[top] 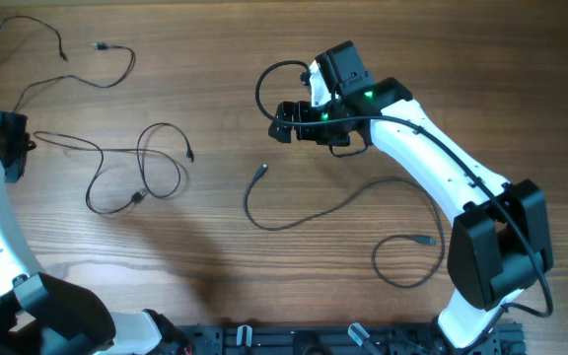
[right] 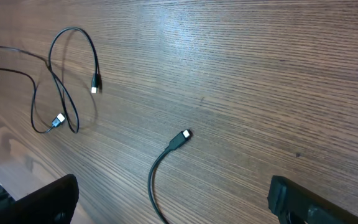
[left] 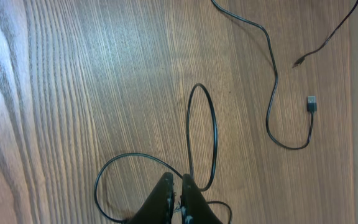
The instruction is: Untangle cables
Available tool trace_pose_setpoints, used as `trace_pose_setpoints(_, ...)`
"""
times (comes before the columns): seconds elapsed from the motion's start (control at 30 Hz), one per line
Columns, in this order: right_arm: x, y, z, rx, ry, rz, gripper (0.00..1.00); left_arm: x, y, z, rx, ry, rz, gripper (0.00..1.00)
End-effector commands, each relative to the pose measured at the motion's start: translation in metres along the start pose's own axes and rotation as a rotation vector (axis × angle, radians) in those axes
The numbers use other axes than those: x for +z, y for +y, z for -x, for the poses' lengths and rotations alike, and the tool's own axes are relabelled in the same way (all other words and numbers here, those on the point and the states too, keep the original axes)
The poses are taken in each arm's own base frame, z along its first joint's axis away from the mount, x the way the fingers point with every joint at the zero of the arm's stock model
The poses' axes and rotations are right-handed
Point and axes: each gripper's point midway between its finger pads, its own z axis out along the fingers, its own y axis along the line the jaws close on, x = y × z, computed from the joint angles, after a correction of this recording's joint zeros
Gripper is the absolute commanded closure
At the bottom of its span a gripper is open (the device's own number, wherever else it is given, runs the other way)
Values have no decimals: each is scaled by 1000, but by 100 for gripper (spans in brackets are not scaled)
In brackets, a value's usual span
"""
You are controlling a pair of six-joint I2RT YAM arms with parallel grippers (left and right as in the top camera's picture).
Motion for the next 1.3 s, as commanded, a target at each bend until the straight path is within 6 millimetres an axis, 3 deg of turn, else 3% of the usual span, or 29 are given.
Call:
trace_pose_setpoints(0.0, 6, -6, -3, 8, 9, -20, 0, 3, 0, -5, -8, 34, -9, 92)
trace_pose_setpoints(0.1, 6, -6, -3, 9, 9, -21, 0, 3, 6, -13, -7, 66, 13, 90)
trace_pose_setpoints(0.2, 6, -6, -3, 9, 9, -21, 0, 0, -2, -35, 8, 183, -45, 68)
trace_pose_setpoints(0.3, 6, -6, -3, 8, 9, -20, 0, -7, -11, -60, 198, 314, -142, 48)
trace_pose_setpoints(0.4, 6, -6, -3, 8, 9, -20, 0, -10, 0, -70, 261, 356, -116, 42)
trace_pose_setpoints(0.47, 6, -6, -3, 8, 9, -20, 0, -10, 0, -70, 261, 358, -116, 23)
trace_pose_setpoints(0.5, 6, -6, -3, 8, 9, -21, 0, -10, -1, -70, 262, 356, -118, 20)
trace_pose_setpoints(0.8, 6, -6, -3, 8, 9, -20, 0, -10, -2, -70, 263, 353, -121, 15)
trace_pose_setpoints(0.9, 6, -6, -3, 9, 9, -21, 0, -10, -2, -69, 263, 353, -120, 0)
trace_pose_setpoints(1.27, 6, -6, -3, 8, 8, -20, 0, -10, -2, -69, 263, 351, -123, 0)
